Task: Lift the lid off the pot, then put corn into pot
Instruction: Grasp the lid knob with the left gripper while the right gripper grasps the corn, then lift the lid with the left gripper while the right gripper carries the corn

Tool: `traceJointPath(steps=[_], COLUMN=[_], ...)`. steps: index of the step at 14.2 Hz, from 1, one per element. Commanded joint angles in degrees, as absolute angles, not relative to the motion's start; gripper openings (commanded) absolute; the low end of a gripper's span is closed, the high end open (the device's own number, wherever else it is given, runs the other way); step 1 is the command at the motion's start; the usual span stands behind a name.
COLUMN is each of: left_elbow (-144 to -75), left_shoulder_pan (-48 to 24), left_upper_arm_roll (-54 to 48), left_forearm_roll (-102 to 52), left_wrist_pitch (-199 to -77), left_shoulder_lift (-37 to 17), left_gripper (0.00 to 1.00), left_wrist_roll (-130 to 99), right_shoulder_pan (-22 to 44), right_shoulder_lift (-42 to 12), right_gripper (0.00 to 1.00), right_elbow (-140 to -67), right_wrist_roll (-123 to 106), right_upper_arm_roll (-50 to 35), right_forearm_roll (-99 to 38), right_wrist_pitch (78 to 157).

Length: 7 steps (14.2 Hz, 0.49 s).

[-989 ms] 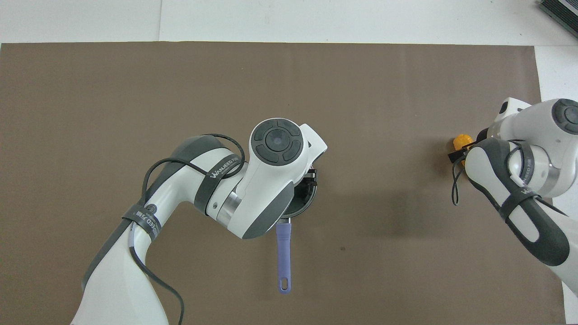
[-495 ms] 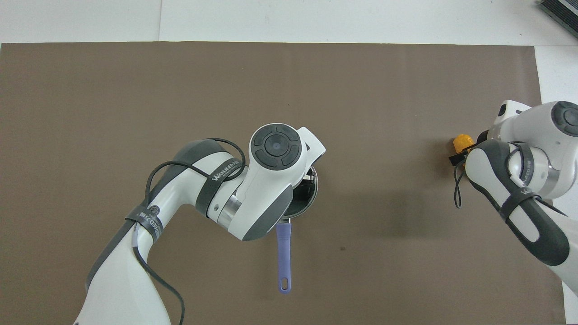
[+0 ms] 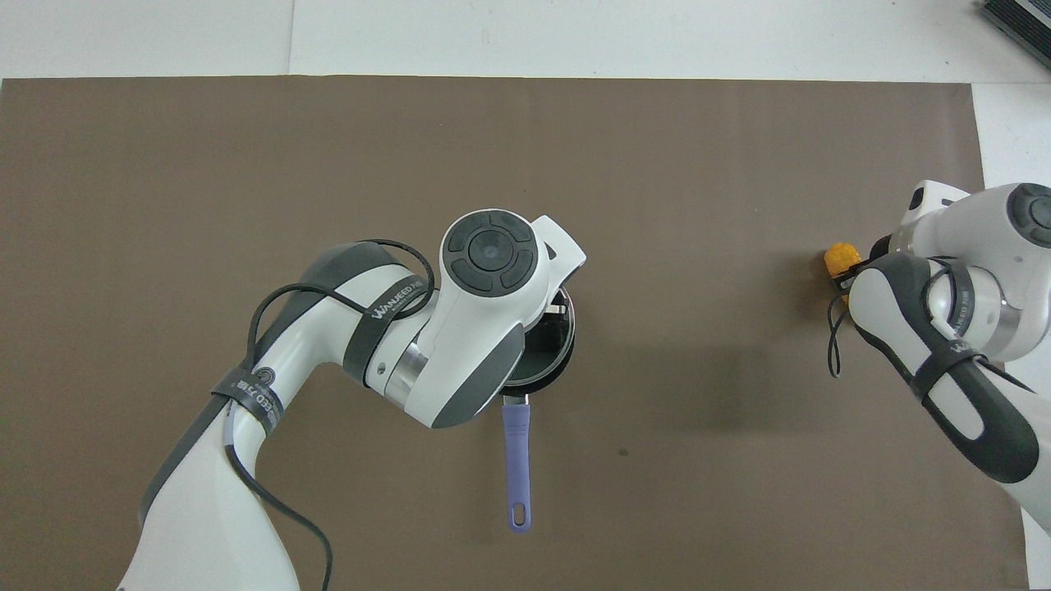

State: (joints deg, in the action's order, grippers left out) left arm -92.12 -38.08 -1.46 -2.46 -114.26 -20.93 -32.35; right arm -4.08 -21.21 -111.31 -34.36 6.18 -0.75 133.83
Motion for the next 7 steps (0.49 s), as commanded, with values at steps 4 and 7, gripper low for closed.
traceJointPath(steps=[4,7], left_elbow=[-90.70,-90.88], left_shoulder_pan=[-35.17,-31.57], left_upper_arm_roll=[-1.05,-1.05], left_forearm_roll=[-1.23,-1.32], left_wrist_pitch=[-110.05,-106.71], left_shoulder_lift=[-16.53,-13.72], left_gripper=[0.00,0.00], left_wrist_roll=[-32.43,-30.07], right_shoulder_pan=[-3.78,-2.29], right_shoulder_lift=[-16.01,-12.67], right_gripper=[0.00,0.00], right_elbow=[-106.10,-102.58], right_wrist_roll=[-32.62,-26.92], right_upper_arm_roll=[5.63,4.57], right_forearm_roll=[-1.49,-1.41], right_wrist_pitch=[125.36,116.83])
